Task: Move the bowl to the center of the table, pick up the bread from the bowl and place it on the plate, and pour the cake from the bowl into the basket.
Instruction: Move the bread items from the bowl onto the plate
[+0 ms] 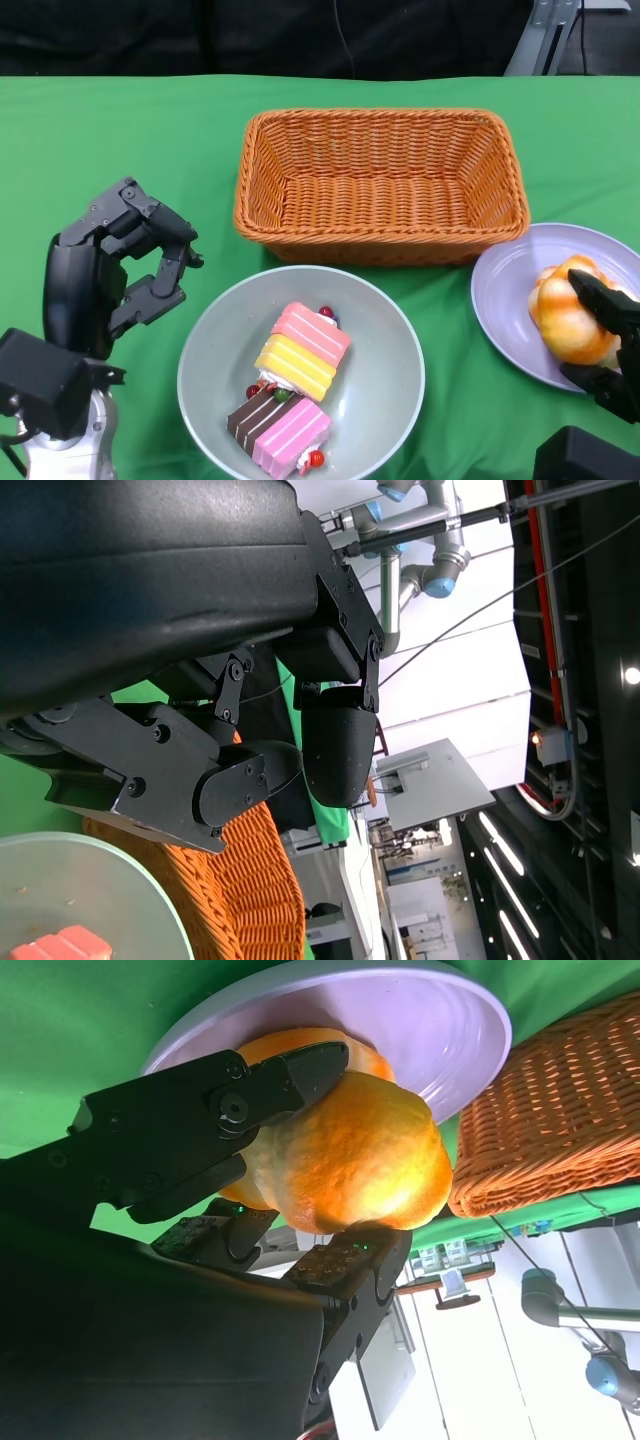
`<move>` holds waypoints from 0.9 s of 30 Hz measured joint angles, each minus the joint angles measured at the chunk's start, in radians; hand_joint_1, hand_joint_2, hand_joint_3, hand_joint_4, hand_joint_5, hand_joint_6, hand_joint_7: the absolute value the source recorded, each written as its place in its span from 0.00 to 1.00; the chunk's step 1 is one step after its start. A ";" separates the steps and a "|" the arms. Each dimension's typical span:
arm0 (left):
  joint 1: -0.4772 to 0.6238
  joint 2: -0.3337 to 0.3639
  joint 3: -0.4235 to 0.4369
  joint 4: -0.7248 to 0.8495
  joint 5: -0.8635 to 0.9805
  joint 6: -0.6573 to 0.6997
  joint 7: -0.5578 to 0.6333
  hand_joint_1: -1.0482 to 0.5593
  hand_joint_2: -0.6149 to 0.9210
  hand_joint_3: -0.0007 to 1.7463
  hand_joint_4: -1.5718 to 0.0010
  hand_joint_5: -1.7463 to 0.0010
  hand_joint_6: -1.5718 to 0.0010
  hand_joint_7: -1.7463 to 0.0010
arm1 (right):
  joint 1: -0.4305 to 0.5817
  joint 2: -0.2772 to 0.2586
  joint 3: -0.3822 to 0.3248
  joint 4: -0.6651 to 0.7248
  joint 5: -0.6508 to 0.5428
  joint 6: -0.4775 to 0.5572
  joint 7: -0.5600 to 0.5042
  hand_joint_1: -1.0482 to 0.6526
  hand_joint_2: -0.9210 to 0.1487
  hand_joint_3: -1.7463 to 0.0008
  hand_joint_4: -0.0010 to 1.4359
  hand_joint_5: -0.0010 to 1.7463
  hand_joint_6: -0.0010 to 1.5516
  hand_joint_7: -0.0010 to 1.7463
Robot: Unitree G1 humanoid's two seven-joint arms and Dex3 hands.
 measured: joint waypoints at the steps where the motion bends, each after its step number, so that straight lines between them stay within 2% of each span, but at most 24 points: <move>1: 0.000 0.000 0.000 0.000 0.000 0.000 0.000 0.62 0.87 0.48 0.51 0.10 0.53 0.19 | 0.000 0.000 0.000 0.002 0.000 -0.003 -0.005 0.40 0.04 1.00 0.49 0.02 0.44 0.01; 7: 0.000 0.000 0.000 0.003 0.003 -0.001 0.000 0.62 0.87 0.48 0.51 0.10 0.53 0.19 | -0.003 0.000 0.000 0.018 0.002 -0.021 -0.024 0.41 0.02 0.99 0.54 0.03 0.47 0.01; 17: 0.000 0.000 0.001 0.018 0.003 -0.016 0.000 0.62 0.88 0.47 0.51 0.10 0.53 0.19 | -0.030 -0.002 -0.001 0.085 0.006 -0.096 -0.074 0.49 0.03 1.00 0.78 0.13 0.62 0.04; 19: 0.000 0.000 0.001 0.018 0.002 -0.016 0.000 0.62 0.88 0.47 0.51 0.10 0.53 0.19 | -0.042 -0.004 -0.001 0.114 0.007 -0.126 -0.097 0.51 0.02 1.00 0.69 0.38 0.70 0.03; 21: 0.000 0.000 0.001 0.019 0.002 -0.016 0.000 0.62 0.88 0.47 0.51 0.10 0.53 0.19 | -0.058 -0.004 -0.001 0.144 0.007 -0.151 -0.120 0.53 0.01 0.99 0.63 0.54 0.76 0.03; 24: -0.001 0.000 0.001 0.020 0.002 -0.017 0.000 0.62 0.88 0.47 0.51 0.10 0.53 0.19 | -0.082 -0.005 0.000 0.183 0.007 -0.182 -0.151 0.54 0.00 0.99 0.59 0.66 0.79 0.03; 27: -0.001 0.001 0.002 0.021 0.004 -0.018 0.000 0.62 0.87 0.48 0.51 0.09 0.53 0.19 | -0.101 -0.005 0.003 0.216 0.004 -0.199 -0.181 0.54 0.01 0.99 0.58 0.71 0.79 0.03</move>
